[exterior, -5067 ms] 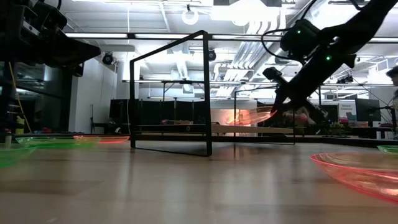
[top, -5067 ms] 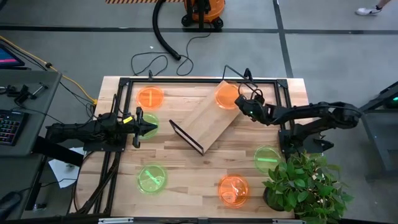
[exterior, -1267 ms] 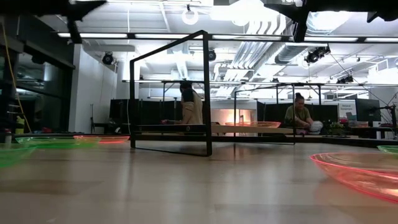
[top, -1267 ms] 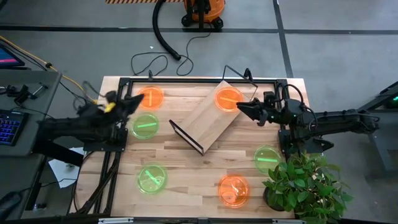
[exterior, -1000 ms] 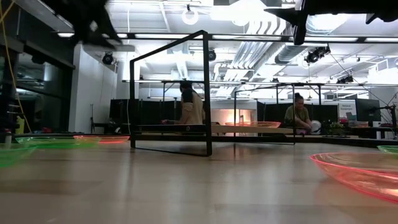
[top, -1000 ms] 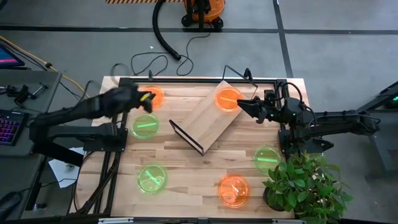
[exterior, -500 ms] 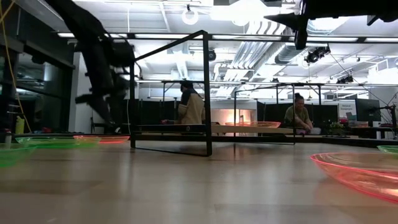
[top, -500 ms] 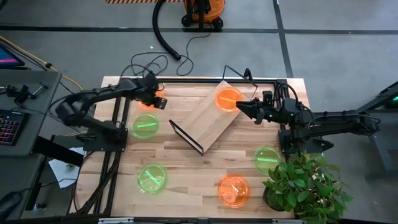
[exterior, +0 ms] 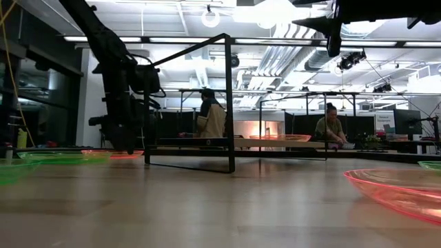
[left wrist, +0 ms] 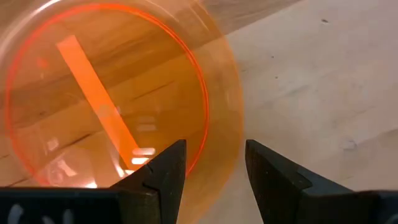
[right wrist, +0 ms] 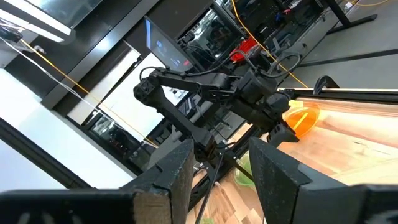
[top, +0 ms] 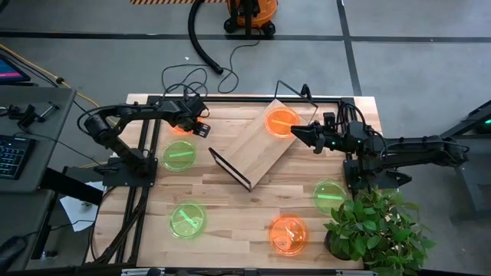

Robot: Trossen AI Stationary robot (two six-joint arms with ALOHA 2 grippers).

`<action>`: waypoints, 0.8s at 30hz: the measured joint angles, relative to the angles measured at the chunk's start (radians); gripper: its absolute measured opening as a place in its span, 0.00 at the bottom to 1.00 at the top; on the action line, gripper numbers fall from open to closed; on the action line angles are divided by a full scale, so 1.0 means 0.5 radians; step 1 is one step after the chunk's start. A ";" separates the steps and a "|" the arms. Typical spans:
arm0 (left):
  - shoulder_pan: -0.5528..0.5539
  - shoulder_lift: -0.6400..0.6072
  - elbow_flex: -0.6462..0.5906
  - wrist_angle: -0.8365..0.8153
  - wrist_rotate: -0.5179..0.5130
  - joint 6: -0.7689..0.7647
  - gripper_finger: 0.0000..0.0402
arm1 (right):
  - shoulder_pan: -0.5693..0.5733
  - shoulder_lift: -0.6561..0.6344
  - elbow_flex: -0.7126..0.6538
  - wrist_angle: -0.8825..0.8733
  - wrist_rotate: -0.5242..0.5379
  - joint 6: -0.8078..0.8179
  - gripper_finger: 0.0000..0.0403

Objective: Place and stack plates onto a shelf
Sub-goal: Stack the top orange plate on top of the orange plate on the shelf

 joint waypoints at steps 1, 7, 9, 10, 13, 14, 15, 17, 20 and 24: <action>0.001 0.000 0.000 0.005 -0.001 0.012 0.39 | 0.000 0.000 0.000 0.000 0.000 0.000 0.35; 0.000 0.003 0.000 -0.013 -0.002 0.066 0.39 | 0.000 0.000 0.000 -0.020 0.000 0.000 0.35; 0.000 0.026 0.000 -0.011 -0.002 0.067 0.39 | 0.000 0.000 0.000 -0.019 0.000 0.000 0.35; 0.000 0.043 0.000 -0.018 -0.002 0.068 0.39 | 0.000 0.000 0.000 -0.019 0.000 0.000 0.35; -0.011 0.112 0.013 -0.031 -0.008 0.068 0.39 | 0.000 0.000 0.000 -0.019 0.000 0.000 0.35; -0.016 0.127 0.012 -0.039 -0.016 0.068 0.39 | 0.000 0.000 0.000 -0.020 0.000 0.000 0.35; -0.022 0.137 0.012 -0.046 -0.019 0.067 0.39 | 0.000 0.000 0.000 -0.019 0.000 0.000 0.35; -0.045 0.144 0.011 -0.048 -0.042 0.046 0.39 | 0.000 0.000 0.000 -0.019 0.000 0.007 0.35; -0.078 0.128 0.007 -0.029 -0.134 0.048 0.38 | 0.000 0.000 0.000 -0.020 -0.001 0.038 0.35; -0.107 0.117 0.005 -0.019 -0.172 0.067 0.31 | 0.000 0.000 0.000 -0.020 -0.005 0.038 0.35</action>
